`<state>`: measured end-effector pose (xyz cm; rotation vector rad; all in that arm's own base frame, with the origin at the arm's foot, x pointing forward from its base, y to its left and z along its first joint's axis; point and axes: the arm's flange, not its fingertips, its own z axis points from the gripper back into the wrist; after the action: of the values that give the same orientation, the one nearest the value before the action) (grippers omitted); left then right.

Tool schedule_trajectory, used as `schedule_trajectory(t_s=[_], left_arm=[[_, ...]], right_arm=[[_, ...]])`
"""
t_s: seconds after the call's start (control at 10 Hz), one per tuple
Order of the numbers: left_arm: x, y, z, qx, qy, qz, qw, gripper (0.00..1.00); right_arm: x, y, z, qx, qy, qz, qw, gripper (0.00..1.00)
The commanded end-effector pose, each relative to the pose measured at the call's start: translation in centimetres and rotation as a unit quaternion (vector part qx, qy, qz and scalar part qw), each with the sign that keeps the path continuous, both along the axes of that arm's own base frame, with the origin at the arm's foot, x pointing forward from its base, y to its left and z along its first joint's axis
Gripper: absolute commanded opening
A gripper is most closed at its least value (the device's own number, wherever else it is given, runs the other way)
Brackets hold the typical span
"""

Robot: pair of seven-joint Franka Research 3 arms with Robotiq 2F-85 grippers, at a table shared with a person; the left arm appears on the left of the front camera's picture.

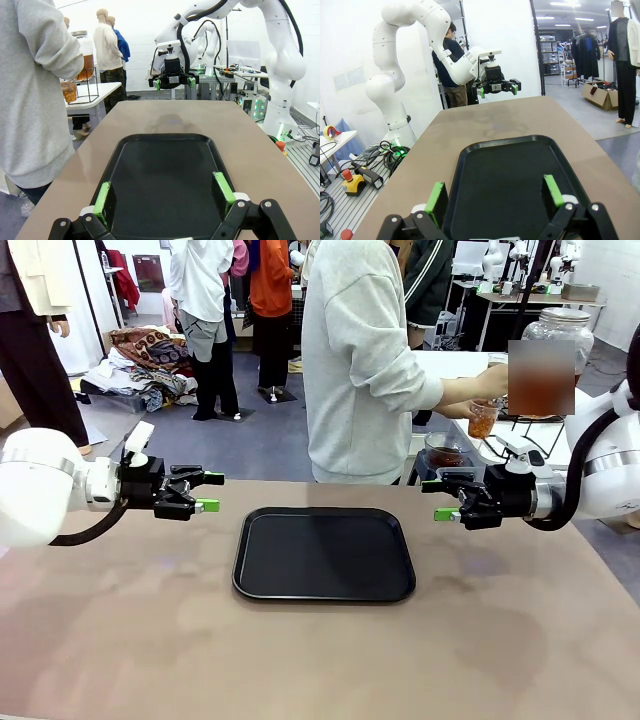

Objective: Pour the drink into the iced cup.
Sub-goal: Open the gripper to release the iced cup you were holding.

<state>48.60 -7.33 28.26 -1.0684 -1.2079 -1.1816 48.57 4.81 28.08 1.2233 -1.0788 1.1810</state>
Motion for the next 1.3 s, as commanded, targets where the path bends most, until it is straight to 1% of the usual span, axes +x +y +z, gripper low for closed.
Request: schedule_trajectory(t_s=[0.0,1.2], left_arm=[[0.12,-0.12,0.28,0.001,0.002,0.004,1.0,1.0],[0.12,-0.12,0.28,0.001,0.002,0.004,1.0,1.0]], right_arm=[[0.33,0.19,0.29,-0.001,0.0,-0.003,1.0,1.0],[0.33,0.19,0.29,-0.001,0.0,-0.003,1.0,1.0]])
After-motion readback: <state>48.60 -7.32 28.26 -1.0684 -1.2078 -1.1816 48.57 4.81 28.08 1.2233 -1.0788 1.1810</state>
